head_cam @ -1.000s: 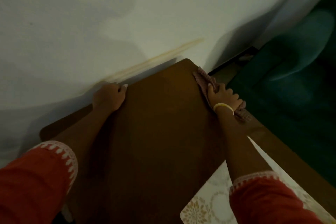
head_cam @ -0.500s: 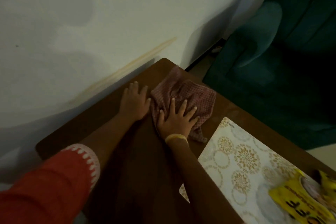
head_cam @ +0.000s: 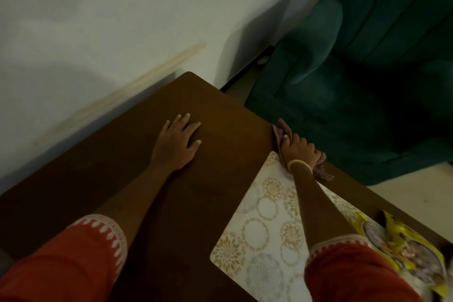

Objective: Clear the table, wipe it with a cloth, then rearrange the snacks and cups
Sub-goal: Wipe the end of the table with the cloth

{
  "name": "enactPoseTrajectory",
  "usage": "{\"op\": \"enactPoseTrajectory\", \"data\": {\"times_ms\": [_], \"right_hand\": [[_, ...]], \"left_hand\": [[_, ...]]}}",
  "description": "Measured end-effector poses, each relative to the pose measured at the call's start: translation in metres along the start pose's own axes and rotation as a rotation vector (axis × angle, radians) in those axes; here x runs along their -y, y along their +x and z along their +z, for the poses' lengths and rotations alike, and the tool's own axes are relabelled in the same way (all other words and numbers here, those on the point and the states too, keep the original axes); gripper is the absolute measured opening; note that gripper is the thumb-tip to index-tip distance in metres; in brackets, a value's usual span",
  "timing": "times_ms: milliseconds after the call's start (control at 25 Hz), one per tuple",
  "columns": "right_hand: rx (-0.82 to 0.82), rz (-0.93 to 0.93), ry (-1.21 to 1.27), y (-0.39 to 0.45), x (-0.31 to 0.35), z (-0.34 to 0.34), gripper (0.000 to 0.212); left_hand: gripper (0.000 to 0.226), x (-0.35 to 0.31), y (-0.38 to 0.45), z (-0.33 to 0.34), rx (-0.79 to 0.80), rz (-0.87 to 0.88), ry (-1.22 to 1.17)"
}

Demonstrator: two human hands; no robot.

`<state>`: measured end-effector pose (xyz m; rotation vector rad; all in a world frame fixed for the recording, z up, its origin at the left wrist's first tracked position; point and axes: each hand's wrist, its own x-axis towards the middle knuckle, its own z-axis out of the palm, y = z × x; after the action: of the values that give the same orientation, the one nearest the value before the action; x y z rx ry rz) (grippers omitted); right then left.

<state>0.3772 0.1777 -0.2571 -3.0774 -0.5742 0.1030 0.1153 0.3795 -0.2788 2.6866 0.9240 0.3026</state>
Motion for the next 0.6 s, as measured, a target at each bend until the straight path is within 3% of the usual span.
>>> {"op": "enactPoseTrajectory", "data": {"times_ms": [120, 240, 360, 480, 520, 600], "right_hand": [[-0.003, 0.108, 0.027, -0.009, 0.020, 0.003, 0.061], [0.000, 0.045, 0.017, -0.041, 0.052, 0.008, 0.071], [-0.002, -0.261, 0.053, -0.084, 0.102, 0.012, 0.068], [0.036, -0.682, 0.035, -0.135, 0.146, 0.015, 0.057], [0.049, -0.794, 0.023, -0.153, 0.150, 0.016, 0.055], [0.082, -0.938, 0.104, -0.184, 0.136, 0.015, 0.051]], "left_hand": [[0.055, 0.000, 0.001, 0.002, -0.018, -0.014, 0.051], [0.054, -0.003, 0.000, -0.001, -0.017, -0.004, 0.072], [0.049, -0.005, 0.001, -0.004, -0.050, -0.045, -0.159], [0.050, -0.007, 0.013, -0.027, -0.079, -0.347, -0.943], [0.053, -0.007, 0.012, -0.036, -0.074, -0.372, -0.984], [0.057, -0.001, 0.005, -0.048, 0.026, -0.263, -0.627]]}}
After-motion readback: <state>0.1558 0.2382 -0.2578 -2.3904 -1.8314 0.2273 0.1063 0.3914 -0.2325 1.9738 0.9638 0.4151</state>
